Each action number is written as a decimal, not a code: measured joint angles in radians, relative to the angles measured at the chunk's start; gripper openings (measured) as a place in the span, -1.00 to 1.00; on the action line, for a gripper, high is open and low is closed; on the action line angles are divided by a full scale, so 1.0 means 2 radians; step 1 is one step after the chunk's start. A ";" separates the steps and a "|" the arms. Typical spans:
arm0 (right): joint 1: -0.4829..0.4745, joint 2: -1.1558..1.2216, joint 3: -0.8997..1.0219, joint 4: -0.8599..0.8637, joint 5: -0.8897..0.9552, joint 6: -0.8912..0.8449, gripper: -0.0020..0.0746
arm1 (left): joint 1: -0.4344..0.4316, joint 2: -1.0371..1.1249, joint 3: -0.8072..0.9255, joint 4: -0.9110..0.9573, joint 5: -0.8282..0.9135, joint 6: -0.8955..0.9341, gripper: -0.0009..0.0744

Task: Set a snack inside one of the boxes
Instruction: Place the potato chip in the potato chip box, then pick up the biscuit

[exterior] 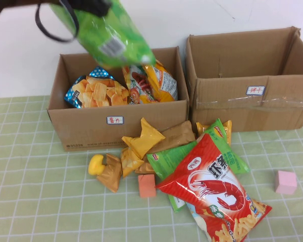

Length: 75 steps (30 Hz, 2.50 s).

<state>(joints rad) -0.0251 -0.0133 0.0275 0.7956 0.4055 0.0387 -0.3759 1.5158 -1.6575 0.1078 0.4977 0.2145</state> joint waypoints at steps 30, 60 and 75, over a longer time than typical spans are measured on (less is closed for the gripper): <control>0.000 0.000 0.000 0.000 0.000 0.000 -0.95 | 0.062 0.271 -0.021 0.010 -0.070 -0.023 -0.32; 0.000 0.134 -0.176 0.013 0.045 -0.354 -0.95 | 0.062 -0.273 0.356 -0.015 0.009 -0.038 -0.98; 0.009 0.389 -0.348 0.003 0.141 -0.602 -0.95 | 0.062 -0.570 0.580 -0.024 0.040 -0.111 -0.98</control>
<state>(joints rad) -0.0062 0.7646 -0.6681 0.8017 0.6874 -1.1647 -0.2524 0.3757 -0.4973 0.0604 0.5776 -0.0079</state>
